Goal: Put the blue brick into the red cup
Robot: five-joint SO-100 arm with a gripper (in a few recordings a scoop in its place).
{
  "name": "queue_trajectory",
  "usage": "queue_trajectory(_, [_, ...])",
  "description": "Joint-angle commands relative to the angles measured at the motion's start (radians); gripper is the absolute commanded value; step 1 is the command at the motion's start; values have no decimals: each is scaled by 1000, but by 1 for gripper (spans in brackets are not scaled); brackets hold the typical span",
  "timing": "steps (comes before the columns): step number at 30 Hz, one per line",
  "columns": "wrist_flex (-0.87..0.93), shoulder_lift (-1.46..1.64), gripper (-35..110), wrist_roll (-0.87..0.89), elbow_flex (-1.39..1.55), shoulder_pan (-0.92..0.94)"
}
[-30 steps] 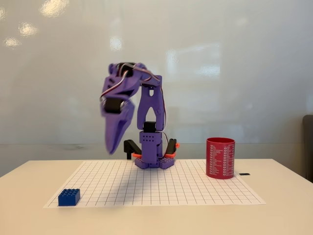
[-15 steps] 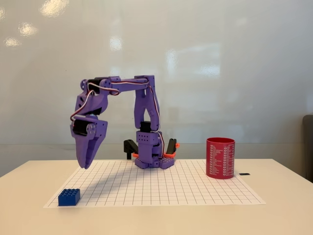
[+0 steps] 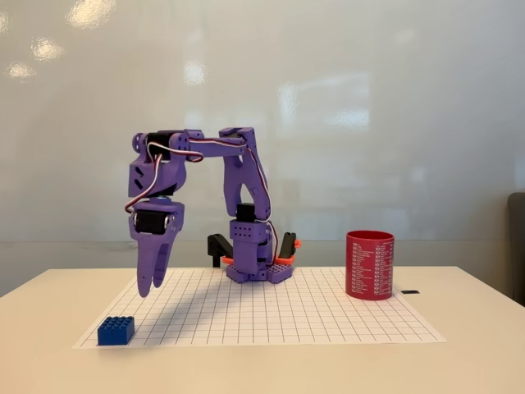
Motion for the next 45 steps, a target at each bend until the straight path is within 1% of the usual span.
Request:
queue_trajectory(1, [11, 12, 21, -17, -92, 51])
queue_trajectory(11, [-71, -60, 21, -80, -94, 161])
queue_trajectory(21, [-44, -49, 21, -123, -54, 121])
queue_trajectory(23, [-44, -43, 16, -130, -46, 114])
queue_trajectory(25, [-46, -32, 16, -143, -25, 112])
queue_trajectory(26, [-49, -26, 22, -132, -15, 117])
queue_trajectory(28, [-51, -5, 41, -94, 2, 137])
queue_trajectory(29, [-54, 3, 45, -80, 2, 146])
queue_trajectory(34, [-54, 8, 52, -112, 21, 161])
queue_trajectory(39, [-101, 17, 52, -146, 133, 164])
queue_trajectory(42, [-202, 17, 51, -160, 256, 161])
queue_trajectory(45, [-264, 18, 51, -192, 334, 163])
